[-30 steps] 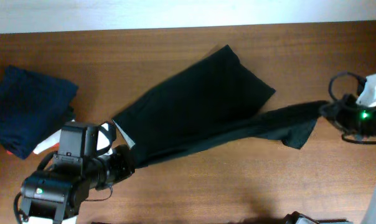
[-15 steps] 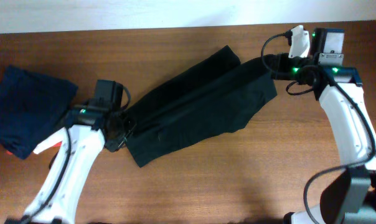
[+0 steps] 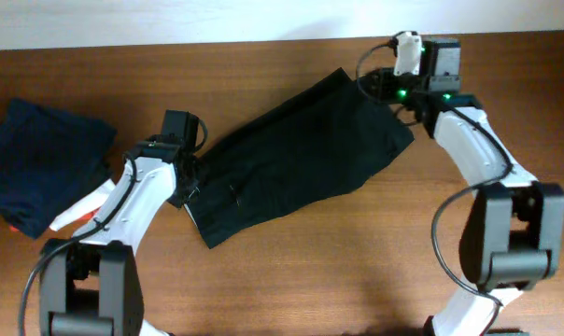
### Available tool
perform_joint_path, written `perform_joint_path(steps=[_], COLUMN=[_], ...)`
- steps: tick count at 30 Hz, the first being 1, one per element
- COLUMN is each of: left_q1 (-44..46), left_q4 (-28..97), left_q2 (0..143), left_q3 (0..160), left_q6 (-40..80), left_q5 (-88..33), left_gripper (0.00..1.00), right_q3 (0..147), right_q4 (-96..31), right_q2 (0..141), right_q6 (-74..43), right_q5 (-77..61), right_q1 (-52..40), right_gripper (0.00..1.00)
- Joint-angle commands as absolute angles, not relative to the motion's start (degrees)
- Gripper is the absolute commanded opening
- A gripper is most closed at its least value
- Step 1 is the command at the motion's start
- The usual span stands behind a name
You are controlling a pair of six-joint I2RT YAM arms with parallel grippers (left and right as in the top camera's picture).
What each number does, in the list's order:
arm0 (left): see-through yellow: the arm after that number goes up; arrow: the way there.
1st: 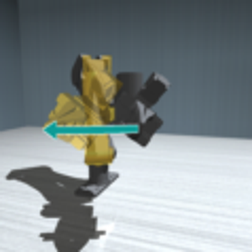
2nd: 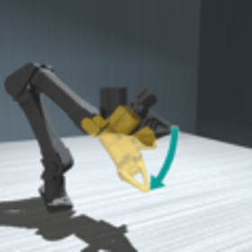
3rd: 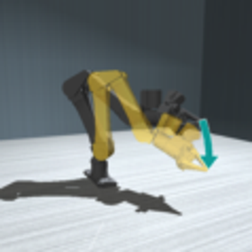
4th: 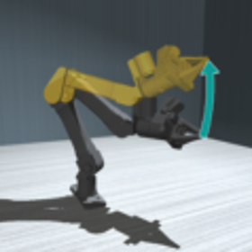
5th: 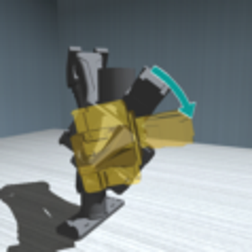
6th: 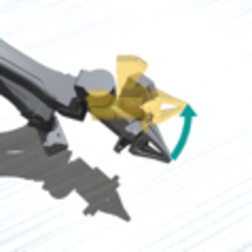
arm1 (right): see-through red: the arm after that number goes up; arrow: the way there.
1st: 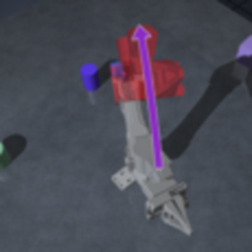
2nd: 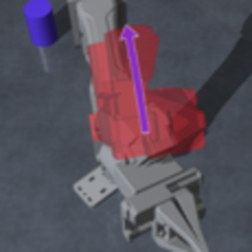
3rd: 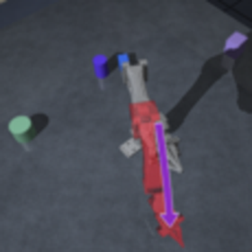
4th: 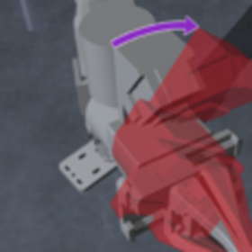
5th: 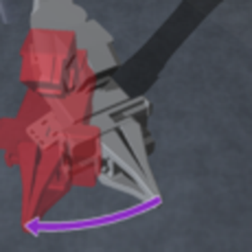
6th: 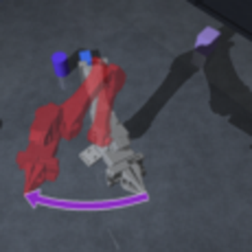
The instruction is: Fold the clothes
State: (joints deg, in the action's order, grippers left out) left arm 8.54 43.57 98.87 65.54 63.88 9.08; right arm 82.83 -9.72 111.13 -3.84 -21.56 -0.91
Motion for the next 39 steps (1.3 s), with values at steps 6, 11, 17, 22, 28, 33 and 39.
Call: perform_joint_path(steps=[6, 11, 17, 22, 28, 33, 39], left_q1=[-0.34, -1.43, -1.17, -1.19, -1.17, -0.56, 4.27], left_q4=[31.33, 47.46, 58.76, 60.86, 62.04, 55.92, 34.61], left_q2=[100.27, 100.27, 100.27, 100.27, 100.27, 100.27, 100.29], left_q3=[70.78, 71.72, 71.68, 71.68, 71.68, 71.68, 71.68], left_q6=[52.07, 43.03, 39.48, 38.65, 37.17, 33.04, 19.81], left_q5=[-5.3, -12.08, -11.6, -11.6, -11.6, -12.27, -12.23], left_gripper=[0.58, 0.63, 0.67, 0.79, 0.82, 0.85, 0.96], right_q3=[83.9, 83.74, 83.46, 83.42, 83.42, 83.42, 83.42], right_q4=[-25.56, -38.35, -38.85, -38.63, -45.56, -65.21, -73.82], right_q2=[112.31, 114.85, 119.5, 120.33, 120.33, 120.31, 116.36], right_q6=[-3.4, -0.78, -0.91, -1.5, -2.2, -15.2, -17.04], right_q5=[-19.31, -18.52, -16.29, -16.19, -8.97, 6.74, 6.7], right_q1=[4.51, 8.23, 8.16, 8.16, 8.38, 10.94, 12.64], right_gripper=[0.75, 0.64, 0.72, 0.27, 0.04, 0.04, 0.04])
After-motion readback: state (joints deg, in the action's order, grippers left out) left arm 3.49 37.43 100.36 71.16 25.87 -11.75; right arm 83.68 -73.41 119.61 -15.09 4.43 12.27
